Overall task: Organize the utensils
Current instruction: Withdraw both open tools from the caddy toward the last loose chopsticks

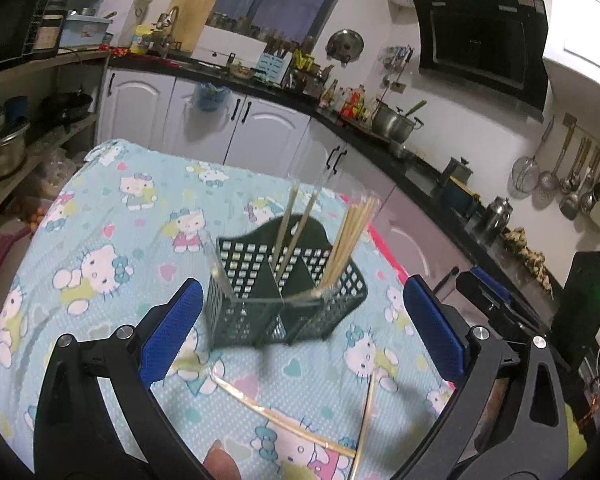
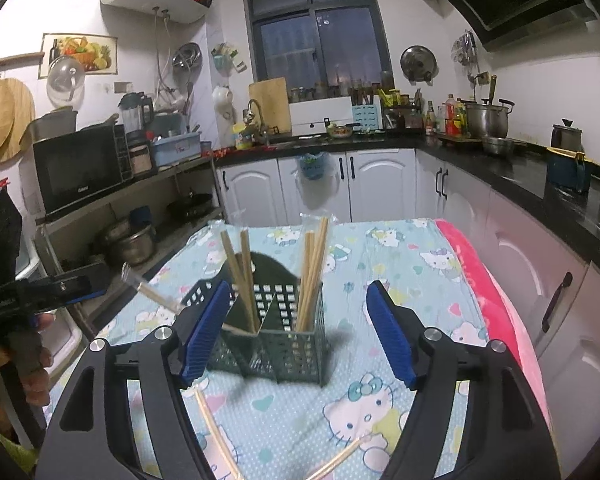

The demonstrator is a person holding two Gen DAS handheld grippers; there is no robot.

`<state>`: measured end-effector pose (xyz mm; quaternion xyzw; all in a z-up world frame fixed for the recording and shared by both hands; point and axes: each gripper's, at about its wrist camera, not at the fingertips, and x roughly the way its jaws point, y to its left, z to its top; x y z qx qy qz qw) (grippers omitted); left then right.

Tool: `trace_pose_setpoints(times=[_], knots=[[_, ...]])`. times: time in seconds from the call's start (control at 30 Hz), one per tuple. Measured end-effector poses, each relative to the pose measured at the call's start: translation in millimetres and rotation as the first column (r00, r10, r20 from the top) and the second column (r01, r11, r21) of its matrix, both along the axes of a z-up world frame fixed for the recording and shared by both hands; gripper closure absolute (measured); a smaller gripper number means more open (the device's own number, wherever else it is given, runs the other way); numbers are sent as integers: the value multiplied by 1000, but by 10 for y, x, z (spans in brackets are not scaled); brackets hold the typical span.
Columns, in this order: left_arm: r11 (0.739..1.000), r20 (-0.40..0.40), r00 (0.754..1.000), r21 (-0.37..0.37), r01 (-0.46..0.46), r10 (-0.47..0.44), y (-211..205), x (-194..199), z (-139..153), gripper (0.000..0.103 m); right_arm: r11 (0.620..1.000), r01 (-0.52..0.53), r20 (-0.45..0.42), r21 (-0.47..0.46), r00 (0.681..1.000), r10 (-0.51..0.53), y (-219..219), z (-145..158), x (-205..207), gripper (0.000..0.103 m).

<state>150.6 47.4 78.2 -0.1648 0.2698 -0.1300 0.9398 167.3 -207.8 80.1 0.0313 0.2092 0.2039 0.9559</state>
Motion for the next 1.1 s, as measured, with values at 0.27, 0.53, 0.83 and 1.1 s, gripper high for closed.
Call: trace_pose_setpoints(times=[0.27,0.53,0.83,1.1], knots=[[999,-26,1000,48,4,-3,-81,-101,-139,11,999,-11,-28,-41,1000,10,36,-117,-123,32],[997,-52,998,75,-13,17,-46,-163,-270,11,997,-21,-61,-81,998,16,24,-259,-183,31],[997,-99,994,72,-27,34,21,-187,-433,11,992,-28,-142,-121,990,11,-14,-525,-239,29],[996,-174,984,82,-25,39,21,-143,-706,11,988,-26,-224,-155,975,-10,-74,-792,-260,29]])
